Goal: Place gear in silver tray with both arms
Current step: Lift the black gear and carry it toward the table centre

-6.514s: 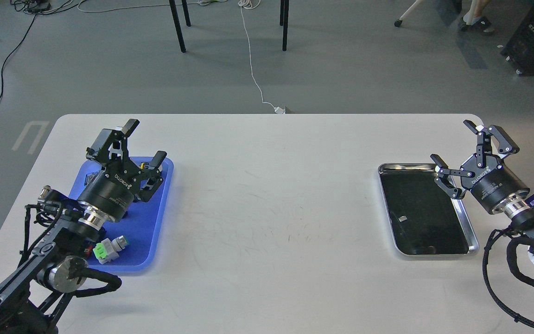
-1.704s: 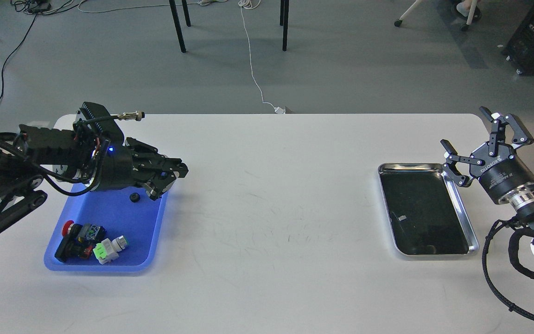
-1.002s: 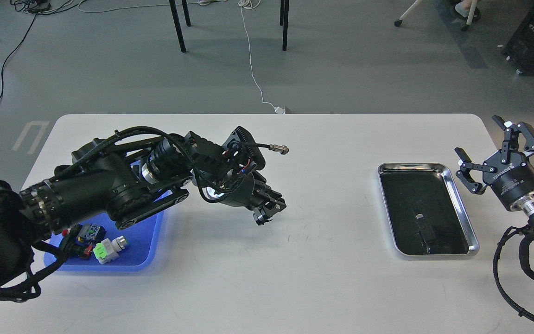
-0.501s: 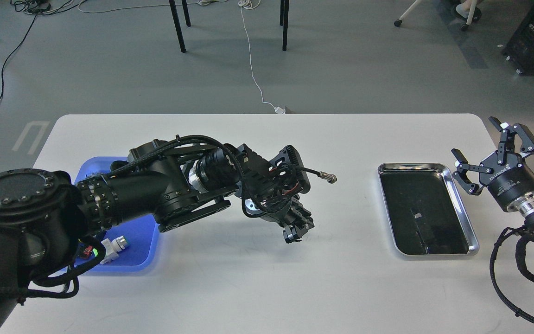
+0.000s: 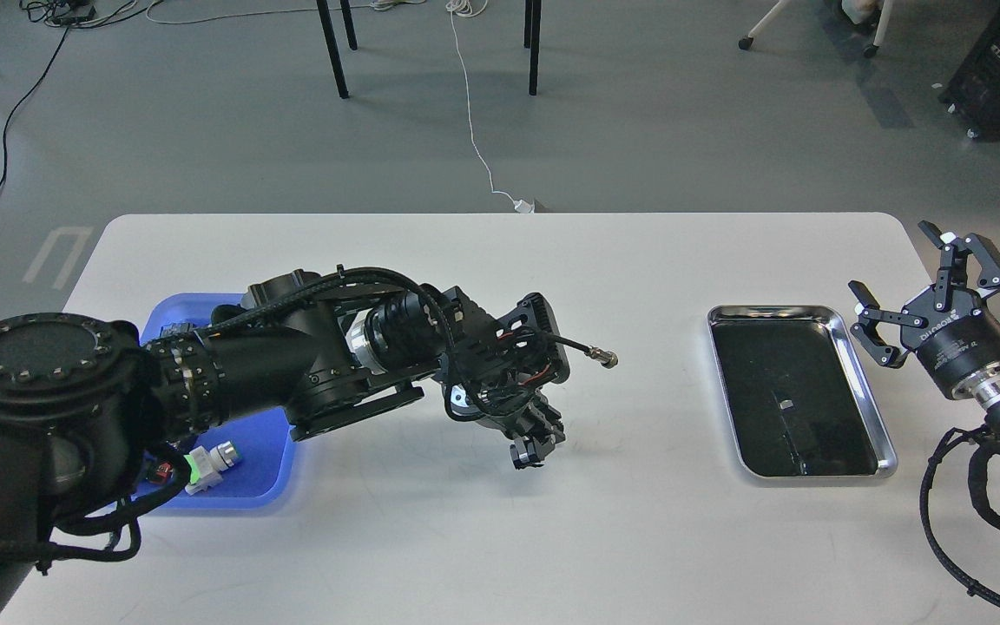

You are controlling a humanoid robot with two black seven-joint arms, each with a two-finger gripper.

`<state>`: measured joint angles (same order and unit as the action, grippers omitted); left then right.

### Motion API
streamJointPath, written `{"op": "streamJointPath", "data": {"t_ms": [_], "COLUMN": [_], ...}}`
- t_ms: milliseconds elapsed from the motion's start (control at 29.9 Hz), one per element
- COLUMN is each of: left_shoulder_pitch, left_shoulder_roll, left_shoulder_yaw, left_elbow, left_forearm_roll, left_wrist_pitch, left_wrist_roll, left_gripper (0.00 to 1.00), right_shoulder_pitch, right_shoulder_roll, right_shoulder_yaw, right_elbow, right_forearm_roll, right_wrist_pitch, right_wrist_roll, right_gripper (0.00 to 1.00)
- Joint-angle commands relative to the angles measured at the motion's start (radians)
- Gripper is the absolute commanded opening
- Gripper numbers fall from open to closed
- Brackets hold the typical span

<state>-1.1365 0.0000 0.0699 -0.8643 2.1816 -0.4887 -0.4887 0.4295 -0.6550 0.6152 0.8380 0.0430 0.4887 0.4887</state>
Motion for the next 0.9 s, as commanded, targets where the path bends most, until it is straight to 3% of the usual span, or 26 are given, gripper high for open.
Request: {"op": "streamJointPath", "data": {"t_ms": [0,267,334,367,401,635,869], "left_shoulder_pitch": [0.003,0.012,0.011,0.009,0.006,0.001,0.009], "left_shoulder_roll": [0.0,0.0,0.0,0.0,0.0,0.0,0.049], "left_shoulder_yaw": [0.001,0.001,-0.001,-0.004,-0.007,-0.022,-0.214], "left_elbow": [0.002,0.014,0.016,0.016,0.016,0.007,-0.054], "left_forearm_roll": [0.0,0.0,0.0,0.0,0.0,0.0,0.0], "left_wrist_pitch": [0.0,0.0,0.0,0.0,0.0,0.0,0.0], "left_wrist_roll": [0.0,0.0,0.0,0.0,0.0,0.0,0.0], "left_gripper": [0.18,0.26,0.49,0.7,0.85,0.92,0.96], "right_shoulder_pitch": [0.0,0.0,0.0,0.0,0.0,0.0,0.0], "right_shoulder_roll": [0.001,0.001,0.001,0.001,0.001,0.001,-0.017], "right_shoulder_yaw": [0.001,0.001,0.0,0.0,-0.002,-0.002,-0.014], "right_elbow": [0.001,0.001,0.001,0.001,0.001,0.01,0.018], "right_forearm_roll": [0.0,0.0,0.0,0.0,0.0,0.0,-0.003], "right_wrist_pitch": [0.0,0.0,0.0,0.0,0.0,0.0,0.0], "right_wrist_roll": [0.0,0.0,0.0,0.0,0.0,0.0,0.0], "right_gripper": [0.99,0.99,0.99,0.99,0.99,0.99,0.99]}}
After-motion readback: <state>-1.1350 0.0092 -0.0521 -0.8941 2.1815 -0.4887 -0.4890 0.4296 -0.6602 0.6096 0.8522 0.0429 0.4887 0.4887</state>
